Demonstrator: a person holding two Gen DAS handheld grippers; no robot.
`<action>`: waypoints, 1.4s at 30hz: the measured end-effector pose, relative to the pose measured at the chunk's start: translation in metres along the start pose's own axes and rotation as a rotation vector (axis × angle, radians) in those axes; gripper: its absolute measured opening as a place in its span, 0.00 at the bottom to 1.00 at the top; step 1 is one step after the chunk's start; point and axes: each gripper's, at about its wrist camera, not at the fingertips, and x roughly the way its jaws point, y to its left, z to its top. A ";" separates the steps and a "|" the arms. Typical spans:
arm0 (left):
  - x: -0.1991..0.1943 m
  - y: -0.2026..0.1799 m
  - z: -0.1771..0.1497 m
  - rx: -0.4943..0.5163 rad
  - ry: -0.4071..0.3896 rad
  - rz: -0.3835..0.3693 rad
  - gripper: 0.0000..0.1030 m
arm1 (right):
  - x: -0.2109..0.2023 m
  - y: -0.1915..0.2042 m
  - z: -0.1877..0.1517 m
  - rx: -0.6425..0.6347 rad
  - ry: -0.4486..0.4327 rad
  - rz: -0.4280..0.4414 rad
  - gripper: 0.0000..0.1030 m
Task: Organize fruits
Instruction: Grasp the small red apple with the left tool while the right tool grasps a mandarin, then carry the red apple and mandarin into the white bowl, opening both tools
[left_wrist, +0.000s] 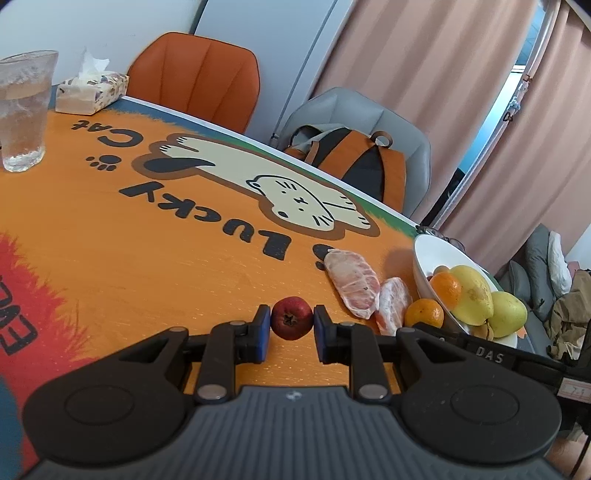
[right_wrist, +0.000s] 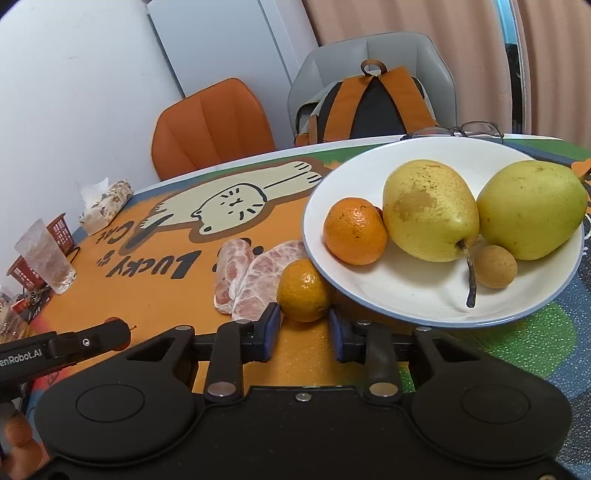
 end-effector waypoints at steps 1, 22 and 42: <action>0.000 0.000 0.000 -0.001 0.000 -0.001 0.23 | -0.003 0.000 0.001 0.002 -0.003 0.009 0.26; 0.001 -0.006 0.000 0.013 0.007 -0.003 0.23 | -0.043 -0.001 -0.003 -0.068 -0.060 0.022 0.47; -0.004 -0.011 -0.008 0.021 0.019 -0.023 0.23 | -0.078 -0.024 -0.053 -0.098 -0.042 -0.053 0.38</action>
